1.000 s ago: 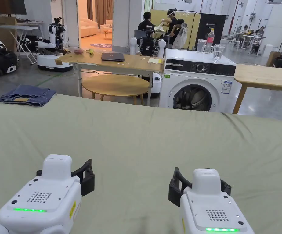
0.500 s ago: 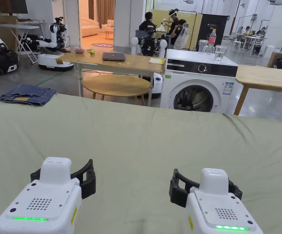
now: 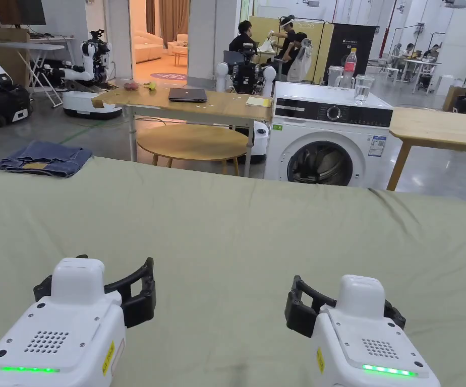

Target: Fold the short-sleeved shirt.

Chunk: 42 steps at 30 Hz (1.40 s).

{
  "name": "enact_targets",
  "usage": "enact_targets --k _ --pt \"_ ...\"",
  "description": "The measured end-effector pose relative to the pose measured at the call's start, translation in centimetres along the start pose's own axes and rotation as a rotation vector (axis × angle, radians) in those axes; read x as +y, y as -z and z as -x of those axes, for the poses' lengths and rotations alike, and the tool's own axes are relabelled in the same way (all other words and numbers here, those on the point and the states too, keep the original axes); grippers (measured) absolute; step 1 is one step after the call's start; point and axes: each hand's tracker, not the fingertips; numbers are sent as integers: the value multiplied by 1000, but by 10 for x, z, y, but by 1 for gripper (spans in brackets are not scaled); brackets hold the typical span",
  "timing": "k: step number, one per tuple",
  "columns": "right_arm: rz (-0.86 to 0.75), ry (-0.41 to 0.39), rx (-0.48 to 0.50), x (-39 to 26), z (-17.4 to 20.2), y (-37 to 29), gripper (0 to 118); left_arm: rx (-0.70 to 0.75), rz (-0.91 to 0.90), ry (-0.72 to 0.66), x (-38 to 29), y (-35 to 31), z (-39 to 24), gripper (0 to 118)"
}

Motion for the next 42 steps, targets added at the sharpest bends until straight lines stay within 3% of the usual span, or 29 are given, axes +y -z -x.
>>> enact_targets --k 14,25,42 --pt "105 131 -82 11 0 10 99 -18 25 25 -4 1 -2 88" --pt "87 40 -153 2 11 7 99 14 40 42 -9 -2 -2 88" --pt "84 7 -151 4 15 4 99 -16 -1 75 -6 0 0 88"
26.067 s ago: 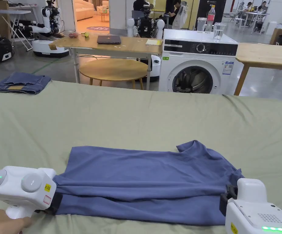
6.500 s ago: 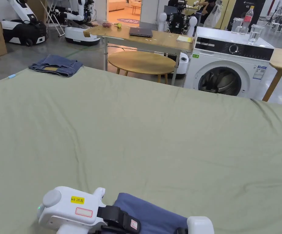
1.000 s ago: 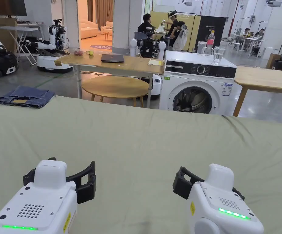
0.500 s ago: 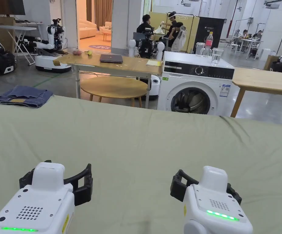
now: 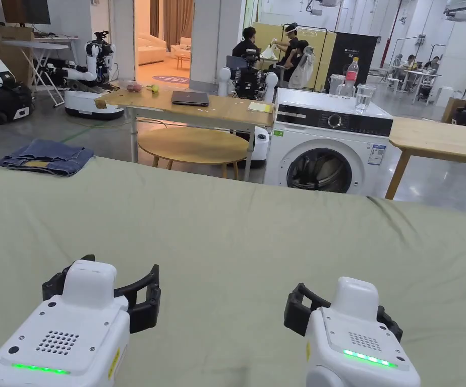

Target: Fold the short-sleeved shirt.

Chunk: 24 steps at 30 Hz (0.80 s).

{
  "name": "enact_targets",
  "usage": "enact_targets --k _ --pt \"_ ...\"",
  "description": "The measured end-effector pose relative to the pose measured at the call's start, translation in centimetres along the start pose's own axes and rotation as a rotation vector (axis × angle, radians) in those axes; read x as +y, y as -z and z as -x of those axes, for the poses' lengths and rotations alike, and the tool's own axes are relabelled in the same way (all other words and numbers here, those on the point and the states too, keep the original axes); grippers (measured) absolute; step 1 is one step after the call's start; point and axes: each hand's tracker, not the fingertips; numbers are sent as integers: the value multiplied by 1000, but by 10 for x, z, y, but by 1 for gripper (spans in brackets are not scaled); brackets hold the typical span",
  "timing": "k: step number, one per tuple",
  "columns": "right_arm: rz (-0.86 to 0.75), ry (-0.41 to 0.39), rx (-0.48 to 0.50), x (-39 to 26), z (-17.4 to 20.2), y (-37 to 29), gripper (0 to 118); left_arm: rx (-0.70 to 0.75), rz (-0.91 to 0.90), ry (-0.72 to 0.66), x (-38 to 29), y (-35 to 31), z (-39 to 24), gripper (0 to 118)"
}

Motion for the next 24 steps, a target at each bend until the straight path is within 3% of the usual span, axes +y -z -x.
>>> enact_targets --k 16,20,24 --pt "11 -55 -12 -3 1 7 99 1 13 36 -1 4 -4 88" --pt "67 -71 62 -3 -4 10 99 -9 22 12 -4 3 -2 88" --pt "47 -57 16 -6 -6 9 99 -1 41 13 -4 4 -1 88"
